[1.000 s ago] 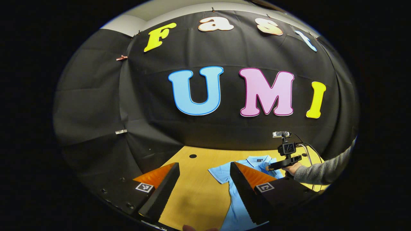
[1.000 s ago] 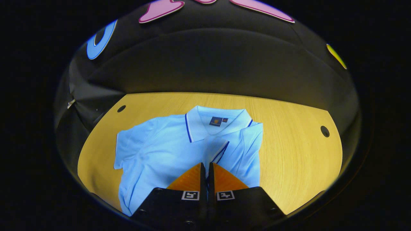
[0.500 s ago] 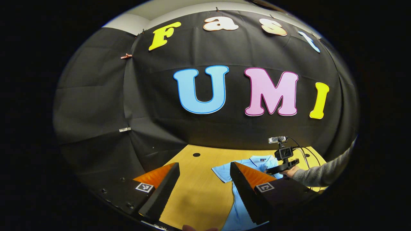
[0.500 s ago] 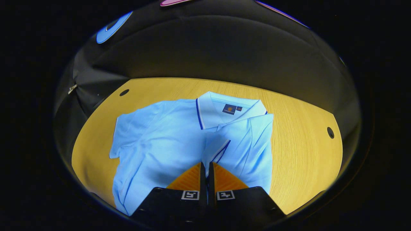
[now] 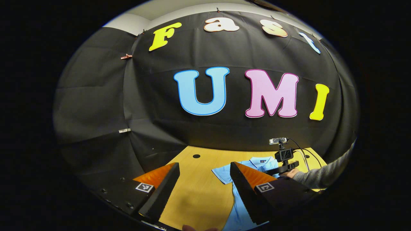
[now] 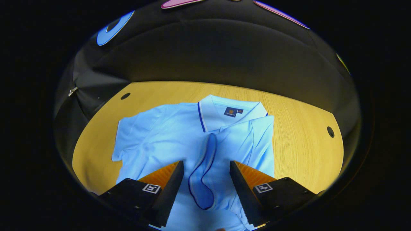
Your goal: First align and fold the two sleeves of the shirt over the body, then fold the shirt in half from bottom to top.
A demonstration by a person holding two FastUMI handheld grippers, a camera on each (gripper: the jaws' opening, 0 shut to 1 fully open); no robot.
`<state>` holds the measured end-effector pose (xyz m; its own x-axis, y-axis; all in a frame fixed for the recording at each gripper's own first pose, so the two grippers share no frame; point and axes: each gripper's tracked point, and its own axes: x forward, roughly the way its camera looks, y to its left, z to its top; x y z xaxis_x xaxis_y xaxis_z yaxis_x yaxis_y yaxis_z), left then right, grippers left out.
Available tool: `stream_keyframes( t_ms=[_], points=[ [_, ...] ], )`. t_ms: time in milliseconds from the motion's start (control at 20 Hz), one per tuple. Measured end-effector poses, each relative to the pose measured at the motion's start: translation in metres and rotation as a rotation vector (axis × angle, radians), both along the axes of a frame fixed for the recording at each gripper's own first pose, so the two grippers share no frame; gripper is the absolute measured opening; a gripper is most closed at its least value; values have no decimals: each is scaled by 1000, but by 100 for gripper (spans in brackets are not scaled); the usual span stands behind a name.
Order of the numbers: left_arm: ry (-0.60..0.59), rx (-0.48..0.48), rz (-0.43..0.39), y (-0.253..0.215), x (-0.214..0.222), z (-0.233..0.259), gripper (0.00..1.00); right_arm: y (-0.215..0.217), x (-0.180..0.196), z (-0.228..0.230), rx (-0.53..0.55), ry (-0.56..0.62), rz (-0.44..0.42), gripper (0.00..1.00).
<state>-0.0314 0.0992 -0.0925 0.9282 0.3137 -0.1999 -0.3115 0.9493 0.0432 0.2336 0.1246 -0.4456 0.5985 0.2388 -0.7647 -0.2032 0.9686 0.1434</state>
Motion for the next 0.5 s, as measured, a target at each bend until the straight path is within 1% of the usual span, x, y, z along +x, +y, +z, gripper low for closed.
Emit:
stream_keyframes(
  t_ms=[100,200,250,300,500],
  points=[
    [0,0,-5,0,3,-1,100,-5,3,14,9,-43,-22,89],
    [-1,-3,-14,0,6,-1,100,-9,5,35,41,-102,-49,90],
    [-3,-5,-22,0,9,-1,98,-12,7,50,54,-139,-59,89],
    [-4,-5,-29,0,13,-1,100,-14,7,67,69,-184,-65,89],
    [-17,-8,-71,-4,31,-5,100,-29,-3,154,84,-399,-61,87]
  ],
)
